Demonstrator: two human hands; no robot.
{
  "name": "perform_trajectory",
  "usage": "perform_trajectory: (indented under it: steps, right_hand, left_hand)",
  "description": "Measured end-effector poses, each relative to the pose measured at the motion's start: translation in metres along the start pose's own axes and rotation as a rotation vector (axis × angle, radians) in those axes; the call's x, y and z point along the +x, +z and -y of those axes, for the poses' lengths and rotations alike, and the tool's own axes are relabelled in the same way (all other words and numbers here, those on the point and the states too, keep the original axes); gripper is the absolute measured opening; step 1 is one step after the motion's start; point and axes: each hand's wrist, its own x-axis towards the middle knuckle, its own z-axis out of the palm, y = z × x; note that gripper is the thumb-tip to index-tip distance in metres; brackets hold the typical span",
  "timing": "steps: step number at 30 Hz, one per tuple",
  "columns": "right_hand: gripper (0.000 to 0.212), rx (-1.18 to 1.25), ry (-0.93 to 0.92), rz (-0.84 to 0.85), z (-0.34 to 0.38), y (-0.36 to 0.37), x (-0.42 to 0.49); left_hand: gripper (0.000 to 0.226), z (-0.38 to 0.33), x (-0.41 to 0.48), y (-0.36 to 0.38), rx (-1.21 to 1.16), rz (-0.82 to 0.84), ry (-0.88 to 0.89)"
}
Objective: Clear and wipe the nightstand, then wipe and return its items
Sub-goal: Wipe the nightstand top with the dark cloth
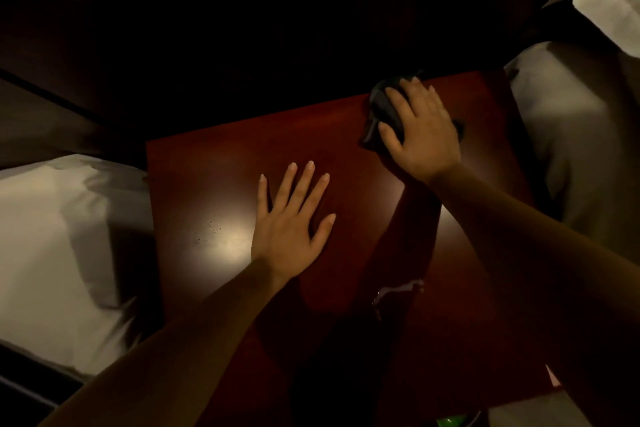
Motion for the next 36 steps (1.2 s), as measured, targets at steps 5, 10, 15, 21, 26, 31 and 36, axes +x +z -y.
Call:
perform_trajectory:
  steps: [5, 10, 15, 21, 26, 31, 36]
  right_hand:
    - [0.059, -0.012, -0.102, 0.07, 0.008, -0.001, -0.033]
    - [0.057, 0.032, -0.073, 0.051, 0.021, -0.001, -0.071]
    - [0.056, 0.069, -0.061, 0.051, 0.03, -0.002, -0.109]
    - [0.056, 0.059, -0.044, 0.049, 0.034, 0.001, -0.141]
    - [0.058, 0.0, 0.018, 0.034, 0.041, 0.004, -0.17]
    - [0.058, 0.003, 0.041, 0.025, 0.047, 0.006, -0.202]
    - [0.058, 0.006, 0.03, 0.045, 0.052, 0.008, -0.235]
  left_hand:
    - [0.061, 0.0, 0.0, 0.0, 0.002, 0.012, 0.006]
    - [0.062, 0.0, 0.0, 0.002, 0.009, 0.019, -0.001]
    - [0.062, 0.001, 0.001, 0.004, 0.006, 0.005, -0.001]
    - [0.064, 0.002, -0.001, 0.004, 0.013, 0.005, -0.007]
    - [0.065, 0.0, -0.002, 0.003, -0.001, 0.023, -0.021]
    - [0.065, 0.001, -0.025, 0.005, -0.017, 0.015, -0.075]
    - [0.065, 0.006, -0.057, 0.006, -0.009, 0.022, -0.131]
